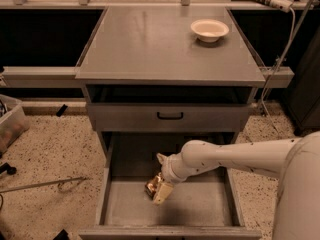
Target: Pick orange can from middle drawer and place on counter
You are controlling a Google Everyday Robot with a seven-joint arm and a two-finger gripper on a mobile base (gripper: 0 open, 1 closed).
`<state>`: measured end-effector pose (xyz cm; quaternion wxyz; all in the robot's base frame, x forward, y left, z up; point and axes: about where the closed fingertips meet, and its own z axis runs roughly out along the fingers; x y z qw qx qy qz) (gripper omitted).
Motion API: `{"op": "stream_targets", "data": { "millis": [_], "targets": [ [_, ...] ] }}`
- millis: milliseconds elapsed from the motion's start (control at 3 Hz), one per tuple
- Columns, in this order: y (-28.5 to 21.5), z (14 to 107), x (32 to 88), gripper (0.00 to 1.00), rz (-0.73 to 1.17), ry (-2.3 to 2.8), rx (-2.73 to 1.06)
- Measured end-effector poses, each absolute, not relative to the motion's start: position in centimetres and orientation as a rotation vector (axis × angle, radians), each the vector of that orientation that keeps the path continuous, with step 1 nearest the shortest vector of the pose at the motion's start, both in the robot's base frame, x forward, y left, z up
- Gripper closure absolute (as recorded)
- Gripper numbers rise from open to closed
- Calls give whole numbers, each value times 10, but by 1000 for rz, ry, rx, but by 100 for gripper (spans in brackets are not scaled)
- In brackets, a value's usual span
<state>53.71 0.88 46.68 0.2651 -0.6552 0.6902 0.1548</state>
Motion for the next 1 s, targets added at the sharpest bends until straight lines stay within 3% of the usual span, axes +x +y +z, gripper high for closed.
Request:
{"op": "stream_targets", "data": {
  "millis": [1000],
  "targets": [
    [17,412,562,0,503,1860,-1762]
  ]
}}
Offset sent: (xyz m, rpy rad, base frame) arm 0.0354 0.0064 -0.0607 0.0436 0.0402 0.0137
